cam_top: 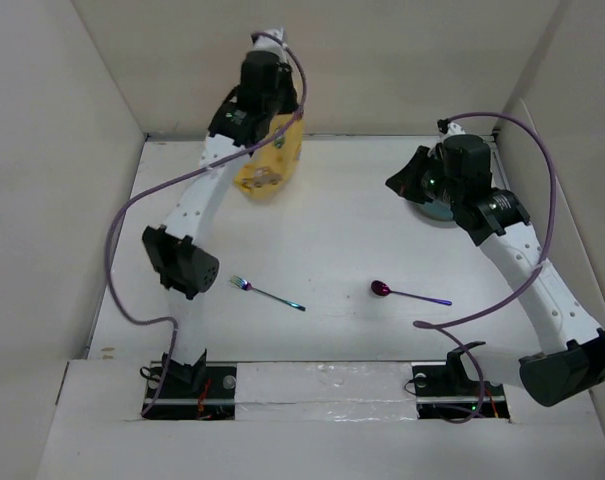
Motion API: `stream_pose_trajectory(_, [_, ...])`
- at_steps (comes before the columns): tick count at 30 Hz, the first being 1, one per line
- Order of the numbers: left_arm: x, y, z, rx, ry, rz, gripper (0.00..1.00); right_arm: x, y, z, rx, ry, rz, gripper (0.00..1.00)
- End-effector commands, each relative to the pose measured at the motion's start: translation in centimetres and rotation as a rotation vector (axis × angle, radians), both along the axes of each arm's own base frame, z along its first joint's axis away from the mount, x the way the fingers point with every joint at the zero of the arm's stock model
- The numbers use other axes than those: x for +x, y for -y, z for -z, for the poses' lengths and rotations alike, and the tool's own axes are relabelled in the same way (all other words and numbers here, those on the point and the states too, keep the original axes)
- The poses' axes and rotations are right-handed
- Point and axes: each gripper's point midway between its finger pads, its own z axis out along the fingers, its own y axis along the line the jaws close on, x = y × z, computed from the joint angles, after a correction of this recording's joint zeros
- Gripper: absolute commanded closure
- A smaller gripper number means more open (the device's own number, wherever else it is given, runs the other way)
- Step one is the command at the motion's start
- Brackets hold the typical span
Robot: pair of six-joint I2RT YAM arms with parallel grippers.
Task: Set the dinner table for one person
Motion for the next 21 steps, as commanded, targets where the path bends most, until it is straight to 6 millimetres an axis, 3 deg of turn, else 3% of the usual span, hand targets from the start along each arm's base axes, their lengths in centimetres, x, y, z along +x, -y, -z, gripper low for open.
stream_pose_trajectory(1, [-5.0,-3.6,-17.2,-0.23,0.354,0.046,1.0,0.7,-0.4,-3.5,0.036,0.099,0.006,0.99])
stream_pose_trajectory(2, [-6.3,-4.9,-18.4,-0.246,0.377,0.036,1.0,0.5,-0.7,-3.3,0.037,0.095,-0.002,0.95])
stream_pose_trajectory(4, [-6.9,-6.9,-19.6,-0.283,0.418,0.027,1.0,0.7,-0.9,-2.7,0.045,0.078,0.004,0.78])
stream_pose_trajectory(5, [-7.3,-7.8,-18.4,-0.276,0.399,0.008,1.0,0.8,-0.8,-2.4,0.047,0.073,0.012,0.55])
stream_pose_trajectory(6, [-7.0,-9.1,-17.8,-0.288,0.388,-0.024,1.0,1.0,-0.7,-2.3,0.052,0.079,0.026,0.43])
stream_pose_trajectory(7, [-6.7,-9.6,-17.0,-0.302,0.369,-0.034,1.0,1.1,-0.6,-1.6,0.054,0.061,0.038,0.35])
stream_pose_trajectory(8, [-6.4,-10.0,-15.0,-0.302,0.322,-0.047,1.0,1.2,-0.6,-1.4,0.053,0.059,0.045,0.23])
stream_pose_trajectory(9, [-6.2,-10.4,-13.8,-0.311,0.293,-0.059,1.0,1.5,-0.5,-1.0,0.052,0.053,0.055,0.18])
stream_pose_trajectory(10, [-6.1,-10.5,-12.9,-0.326,0.273,-0.057,1.0,1.8,0.0,-0.6,0.047,0.043,0.076,0.15])
stream_pose_trajectory(11, [-6.0,-10.2,-10.9,-0.348,0.224,-0.057,1.0,2.0,0.0,0.3,0.039,0.024,0.084,0.1])
stream_pose_trajectory(13, [-5.7,-9.7,-9.2,-0.375,0.199,-0.049,1.0,2.9,0.7,1.5,0.03,0.013,0.125,0.04])
stream_pose_trajectory(14, [-5.3,-9.5,-6.6,-0.393,0.145,-0.063,1.0,3.5,0.9,3.5,0.015,-0.025,0.137,0.01])
stream_pose_trajectory(16, [-4.7,-9.1,-4.1,-0.417,0.095,-0.072,1.0,4.9,1.4,5.5,0.014,-0.045,0.164,0.01])
stream_pose_trajectory(17, [-3.9,-8.9,-1.3,-0.42,0.037,-0.089,1.0,5.9,1.6,8.1,0.001,-0.094,0.178,0.01])
stream_pose_trajectory(19, [-3.1,-8.7,1.5,-0.435,-0.011,-0.112,1.0,7.0,2.1,10.6,-0.005,-0.157,0.209,0.02])
stream_pose_trajectory(20, [-2.4,-8.6,4.2,-0.435,-0.062,-0.136,1.0,7.6,2.6,11.7,-0.01,-0.185,0.227,0.05])
stream_pose_trajectory(21, [-2.0,-8.6,5.4,-0.434,-0.088,-0.151,1.0,8.2,2.3,13.8,-0.025,-0.237,0.224,0.07])
